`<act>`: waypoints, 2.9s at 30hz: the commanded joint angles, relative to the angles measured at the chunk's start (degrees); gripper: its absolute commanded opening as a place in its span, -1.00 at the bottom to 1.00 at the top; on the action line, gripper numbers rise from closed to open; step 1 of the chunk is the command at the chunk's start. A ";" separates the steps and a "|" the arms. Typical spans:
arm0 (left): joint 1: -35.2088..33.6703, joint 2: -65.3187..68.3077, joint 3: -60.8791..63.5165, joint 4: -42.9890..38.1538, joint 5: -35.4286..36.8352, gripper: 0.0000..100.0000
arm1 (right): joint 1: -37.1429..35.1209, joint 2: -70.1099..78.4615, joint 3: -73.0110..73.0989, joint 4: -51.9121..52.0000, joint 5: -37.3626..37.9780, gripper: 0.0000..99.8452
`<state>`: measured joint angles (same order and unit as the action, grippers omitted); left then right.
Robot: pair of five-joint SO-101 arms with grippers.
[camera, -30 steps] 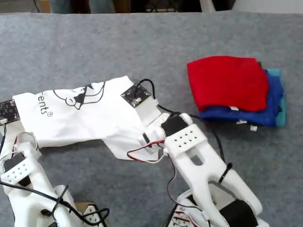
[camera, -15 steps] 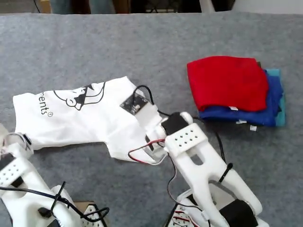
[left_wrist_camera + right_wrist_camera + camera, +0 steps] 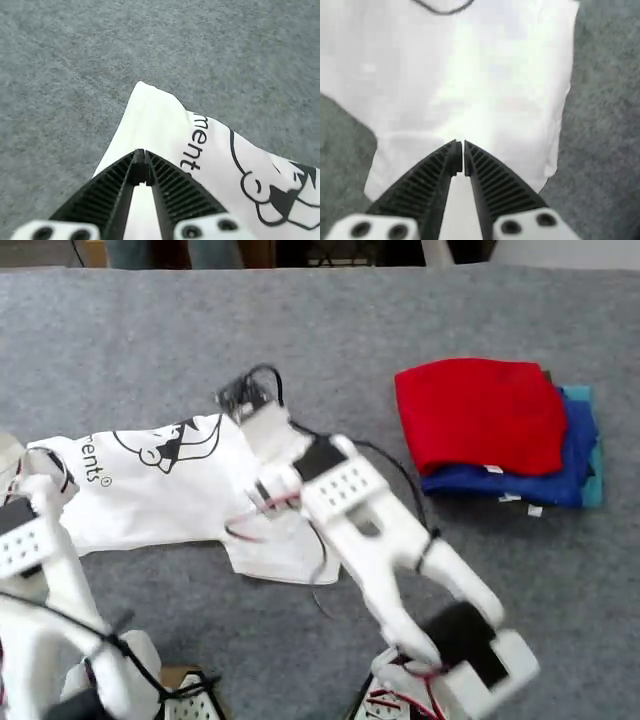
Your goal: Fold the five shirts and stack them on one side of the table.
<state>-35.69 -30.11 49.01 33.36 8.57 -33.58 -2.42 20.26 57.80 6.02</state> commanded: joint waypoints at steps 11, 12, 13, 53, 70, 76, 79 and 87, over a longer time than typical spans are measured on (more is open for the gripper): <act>-6.81 34.46 -14.02 -24.70 3.87 -0.94 | 9.58 45.85 -54.02 1.49 -0.53 -0.97; -6.55 34.46 -14.20 -24.62 3.78 -0.94 | 10.64 49.63 -57.54 1.58 -0.44 -0.97; -5.93 34.46 -14.20 -24.70 3.08 -0.94 | 11.96 53.14 -60.97 1.85 -0.44 -0.97; -11.47 13.10 3.12 4.04 -16.97 -0.94 | 6.07 37.23 -72.22 43.34 7.21 -0.97; -9.80 15.56 -20.88 23.65 -13.45 -0.94 | 12.13 34.42 -63.78 35.78 6.86 -0.97; 0.48 16.18 -19.30 26.64 -10.73 -0.94 | 12.13 34.24 -63.78 35.34 6.95 -0.97; -0.22 16.18 -12.26 21.45 -11.16 -0.94 | 12.22 34.24 -63.69 35.34 6.86 -0.97; -12.35 15.91 2.68 7.12 -20.13 -0.94 | 12.13 34.51 -63.25 35.34 6.95 -0.97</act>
<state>-43.78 -13.67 50.95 42.42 -8.04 -22.15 36.35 -43.03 93.67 12.70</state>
